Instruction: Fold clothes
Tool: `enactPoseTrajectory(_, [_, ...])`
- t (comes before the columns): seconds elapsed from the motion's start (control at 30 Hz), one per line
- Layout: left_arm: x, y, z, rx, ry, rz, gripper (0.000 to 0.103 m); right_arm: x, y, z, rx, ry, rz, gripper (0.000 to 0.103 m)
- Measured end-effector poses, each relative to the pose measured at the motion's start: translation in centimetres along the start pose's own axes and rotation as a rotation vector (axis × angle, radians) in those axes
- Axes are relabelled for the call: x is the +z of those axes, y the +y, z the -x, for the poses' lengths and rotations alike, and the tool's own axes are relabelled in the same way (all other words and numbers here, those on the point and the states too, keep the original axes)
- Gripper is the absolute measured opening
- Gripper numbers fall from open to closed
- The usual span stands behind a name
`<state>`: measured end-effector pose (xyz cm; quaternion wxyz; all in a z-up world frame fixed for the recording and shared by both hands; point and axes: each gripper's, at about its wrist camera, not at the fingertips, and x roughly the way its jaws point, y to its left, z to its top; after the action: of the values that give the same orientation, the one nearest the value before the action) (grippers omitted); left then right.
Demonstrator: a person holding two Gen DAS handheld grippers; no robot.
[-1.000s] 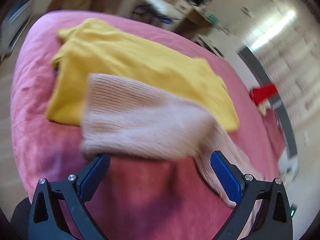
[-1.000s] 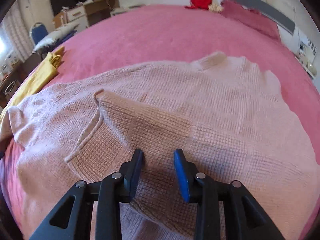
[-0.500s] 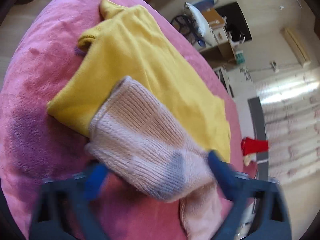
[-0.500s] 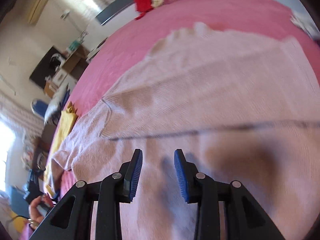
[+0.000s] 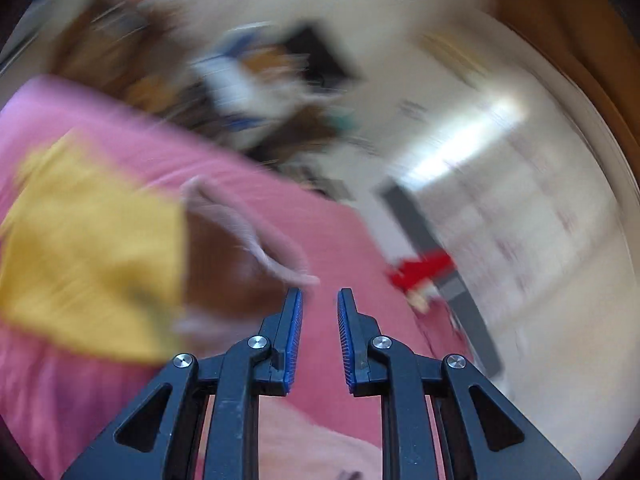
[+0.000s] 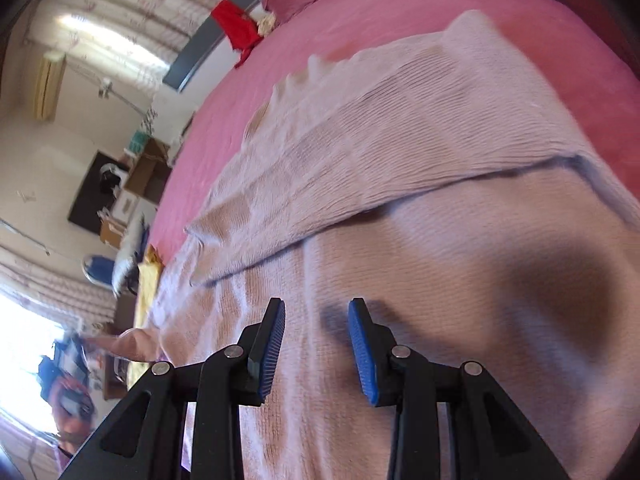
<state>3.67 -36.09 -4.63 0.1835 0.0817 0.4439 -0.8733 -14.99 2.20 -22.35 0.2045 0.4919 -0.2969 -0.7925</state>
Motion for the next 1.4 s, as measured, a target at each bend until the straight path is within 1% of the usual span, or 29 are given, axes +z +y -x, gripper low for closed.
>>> enactPoseTrajectory(0.1, [-2.8, -9.4, -2.7, -0.132, 0.064, -0.21, 0.018, -0.1, -2.0, 1.8, 0.024, -0.029, -0.051, 0.034])
enactPoseTrajectory(0.23, [-6.5, -21.8, -6.2, -0.307, 0.149, -0.491, 0.018, -0.3, -4.8, 4.0, 0.031, -0.065, -0.118, 0.034])
enactPoseTrajectory(0.27, [-8.2, -23.3, -7.4, -0.324, 0.185, -0.522, 0.018, -0.4, -5.6, 4.6, 0.028, -0.073, -0.134, 0.034])
enactPoseTrajectory(0.3, [-11.1, -24.3, -8.8, -0.342, 0.247, -0.538, 0.018, -0.4, -6.3, 5.2, 0.024, -0.08, -0.15, 0.034])
enactPoseTrajectory(0.37, [-17.0, -25.5, -11.6, -0.327, 0.381, -0.59, 0.018, -0.7, -7.4, 6.2, 0.022, -0.093, -0.17, 0.034])
enactPoseTrajectory(0.4, [-20.0, -25.5, -12.8, -0.314, 0.462, -0.609, 0.018, -0.8, -7.8, 6.6, 0.018, -0.095, -0.176, 0.034])
enactPoseTrajectory(0.47, [-22.7, -23.9, -12.7, -0.329, 0.536, -0.561, 0.018, -0.8, -8.4, 7.1, 0.029, -0.081, -0.182, 0.034])
enactPoseTrajectory(0.5, [-22.9, -22.6, -12.4, -0.319, 0.544, -0.543, 0.018, -0.7, -8.2, 7.1, 0.041, -0.07, -0.161, 0.034])
enactPoseTrajectory(0.53, [-22.6, -21.1, -12.2, -0.301, 0.544, -0.529, 0.019, -0.5, -7.9, 7.1, 0.051, -0.058, -0.136, 0.034])
enactPoseTrajectory(0.6, [-19.9, -17.8, -12.8, -0.218, 0.519, -0.538, 0.023, -0.3, -6.7, 6.8, 0.038, -0.046, -0.068, 0.034])
enactPoseTrajectory(0.67, [-16.1, -14.0, -11.9, -0.082, 0.442, -0.603, 0.037, -0.1, -5.3, 5.9, 0.031, -0.029, -0.021, 0.034])
enactPoseTrajectory(0.73, [-11.4, -10.0, -11.2, 0.084, 0.311, -0.687, 0.081, -0.2, -4.2, 4.6, 0.048, -0.009, -0.027, 0.034])
enactPoseTrajectory(0.77, [-9.1, -8.2, -10.9, 0.162, 0.251, -0.741, 0.083, -0.4, -3.7, 3.8, 0.064, 0.005, -0.035, 0.034])
enactPoseTrajectory(0.83, [-4.8, -4.9, -10.5, 0.316, 0.137, -0.854, 0.083, -0.8, -2.8, 2.5, 0.061, 0.036, -0.035, 0.034])
enactPoseTrajectory(0.87, [-3.2, -3.4, -10.6, 0.389, 0.117, -0.914, 0.083, -1.0, -2.5, 1.9, 0.055, 0.05, -0.033, 0.034])
enactPoseTrajectory(0.9, [-2.0, -2.0, -10.8, 0.46, 0.109, -0.975, 0.083, -1.2, -2.1, 1.3, 0.049, 0.063, -0.03, 0.034])
enactPoseTrajectory(0.97, [-0.3, 0.8, -11.6, 0.588, 0.129, -1.075, 0.083, -1.3, -1.7, 0.5, 0.039, 0.078, -0.029, 0.034])
enactPoseTrajectory(1.0, [0.4, 2.4, -11.6, 0.623, 0.151, -1.101, 0.083, -0.6, -1.5, 0.4, 0.029, 0.068, -0.028, 0.034])
enactPoseTrajectory(1.03, [0.9, 4.0, -11.6, 0.614, 0.181, -1.103, 0.083, 0.0, -1.4, 0.4, 0.018, 0.057, -0.026, 0.034])
enactPoseTrajectory(1.1, [1.4, 5.7, -12.3, 0.571, 0.231, -1.101, 0.083, 2.1, -1.0, 0.7, -0.024, 0.014, -0.008, 0.034])
enactPoseTrajectory(1.13, [1.5, 6.1, -12.7, 0.554, 0.238, -1.121, 0.083, 2.9, -0.9, 1.0, -0.041, 0.003, -0.007, 0.035])
enactPoseTrajectory(1.17, [1.5, 6.4, -13.2, 0.551, 0.231, -1.155, 0.083, 3.3, -0.8, 1.4, -0.04, -0.008, -0.016, 0.035])
enactPoseTrajectory(1.27, [0.6, 6.8, -14.9, 0.565, 0.231, -1.257, 0.083, 4.3, -0.5, 2.3, -0.024, -0.036, -0.039, 0.035])
enactPoseTrajectory(1.3, [0.6, 6.9, -15.5, 0.568, 0.226, -1.27, 0.083, 4.1, -0.4, 2.4, -0.018, -0.037, -0.038, 0.035])
enactPoseTrajectory(1.33, [0.9, 7.0, -16.1, 0.563, 0.236, -1.247, 0.077, 3.8, -0.3, 2.5, -0.013, -0.038, -0.037, 0.035])
enactPoseTrajectory(1.37, [1.3, 7.0, -16.8, 0.557, 0.253, -1.214, 0.065, 3.5, -0.3, 2.4, -0.005, -0.031, -0.04, 0.035])
enactPoseTrajectory(1.4, [2.0, 7.5, -17.0, 0.561, 0.266, -1.163, 0.036, 3.1, -0.4, 2.3, 0.002, -0.023, -0.043, 0.035])
